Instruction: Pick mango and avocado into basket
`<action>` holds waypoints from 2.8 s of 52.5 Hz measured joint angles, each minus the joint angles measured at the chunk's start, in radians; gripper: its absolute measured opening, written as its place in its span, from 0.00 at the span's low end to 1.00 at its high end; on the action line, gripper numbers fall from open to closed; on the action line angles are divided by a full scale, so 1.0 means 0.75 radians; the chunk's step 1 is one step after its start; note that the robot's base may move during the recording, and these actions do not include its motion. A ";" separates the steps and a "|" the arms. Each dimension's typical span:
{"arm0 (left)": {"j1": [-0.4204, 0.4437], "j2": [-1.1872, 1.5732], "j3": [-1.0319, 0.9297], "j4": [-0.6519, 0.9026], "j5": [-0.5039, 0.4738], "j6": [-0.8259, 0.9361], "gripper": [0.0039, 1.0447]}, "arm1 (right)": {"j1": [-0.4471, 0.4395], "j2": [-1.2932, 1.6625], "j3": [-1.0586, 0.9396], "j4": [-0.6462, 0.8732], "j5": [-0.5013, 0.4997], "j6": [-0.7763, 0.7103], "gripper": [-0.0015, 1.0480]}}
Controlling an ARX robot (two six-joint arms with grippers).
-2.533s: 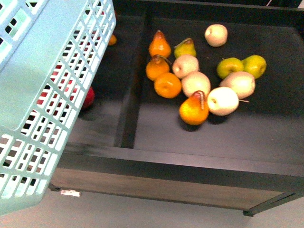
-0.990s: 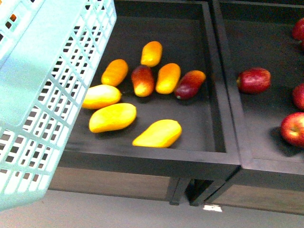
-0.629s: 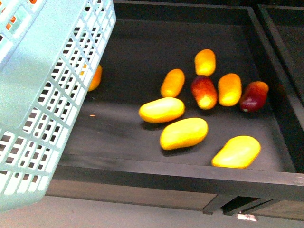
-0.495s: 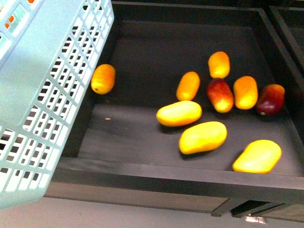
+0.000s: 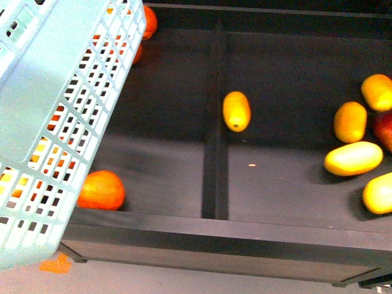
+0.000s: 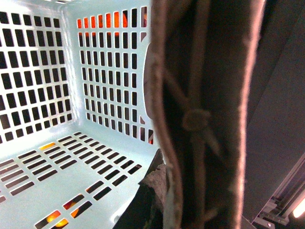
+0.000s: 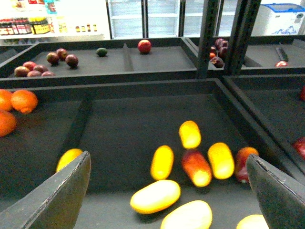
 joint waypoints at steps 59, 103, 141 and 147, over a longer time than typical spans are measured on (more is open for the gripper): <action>-0.824 0.691 0.586 -0.256 0.168 0.866 0.04 | -0.002 0.000 -0.001 0.000 0.001 -0.001 0.92; -0.827 0.691 0.592 -0.259 0.149 0.869 0.04 | -0.488 1.022 0.314 -0.012 -0.087 0.357 0.92; -0.826 0.691 0.592 -0.259 0.149 0.869 0.04 | -0.143 2.742 1.110 0.347 0.169 1.312 0.92; -0.826 0.691 0.592 -0.259 0.149 0.869 0.04 | -0.136 2.849 1.184 0.326 0.180 1.383 0.92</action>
